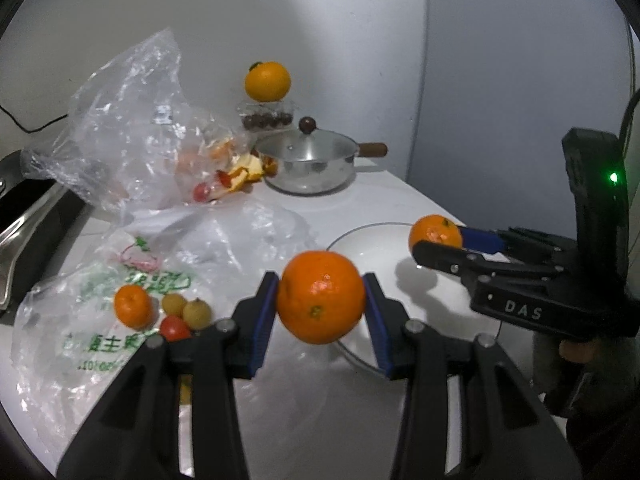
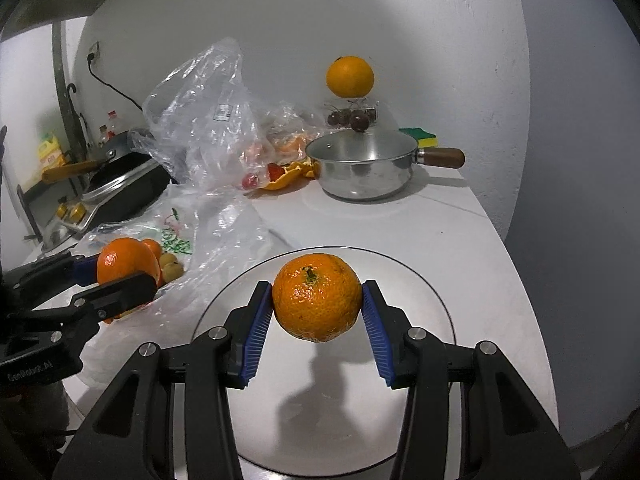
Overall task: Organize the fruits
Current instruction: 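Carry both held mandarins with both grippers over to the white plate, then lower the mandarin onto the plate and open the left gripper while the right gripper releases its mandarin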
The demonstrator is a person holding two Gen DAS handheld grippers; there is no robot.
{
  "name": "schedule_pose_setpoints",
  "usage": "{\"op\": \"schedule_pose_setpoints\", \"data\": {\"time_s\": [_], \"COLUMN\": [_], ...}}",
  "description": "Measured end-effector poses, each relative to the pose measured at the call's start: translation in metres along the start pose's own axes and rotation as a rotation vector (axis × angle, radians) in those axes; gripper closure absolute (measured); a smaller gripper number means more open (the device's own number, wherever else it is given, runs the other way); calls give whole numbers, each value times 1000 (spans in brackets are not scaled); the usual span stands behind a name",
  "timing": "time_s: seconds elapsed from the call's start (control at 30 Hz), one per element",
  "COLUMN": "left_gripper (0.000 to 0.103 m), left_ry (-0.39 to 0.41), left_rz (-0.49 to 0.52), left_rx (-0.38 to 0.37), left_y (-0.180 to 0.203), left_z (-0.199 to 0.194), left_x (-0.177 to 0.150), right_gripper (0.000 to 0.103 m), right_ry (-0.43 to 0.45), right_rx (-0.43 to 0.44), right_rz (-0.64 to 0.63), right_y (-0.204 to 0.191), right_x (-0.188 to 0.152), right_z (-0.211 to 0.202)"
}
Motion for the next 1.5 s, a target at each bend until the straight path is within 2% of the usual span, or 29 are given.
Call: {"op": "schedule_pose_setpoints", "data": {"time_s": [0.33,0.8,1.03,1.13,1.27,1.5], "left_gripper": [60,60,59,54,53,53], "left_ry": [-49,-182,-180,-153,-121,-107], "left_rz": [-8,2,-13,-35,-36,-66], "left_rx": [-16,-26,-24,-26,-23,18], "left_y": [14,27,24,21,16,-4], "left_z": [39,86,89,83,72,60], "left_x": [0,-21,-20,-13,-6,-5], "right_gripper": [55,55,55,55,55,55], "right_ry": [-47,-84,-93,-100,-106,-152], "right_rx": [19,36,28,19,17,20], "right_rz": [10,48,55,39,32,20], "right_y": [21,39,39,37,35,25], "right_x": [2,-2,-3,-2,0,-3], "right_z": [19,35,37,38,40,49]}}
Point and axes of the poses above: each gripper's, at about its wrist camera, not at the fingertips, and z roughly the way its jaws point, y to its right, x to its top, the point moved 8 cm from there along z, roughly the way its jaws point, and after that the axes turned 13 degrees about y, right-handed, at the moved point
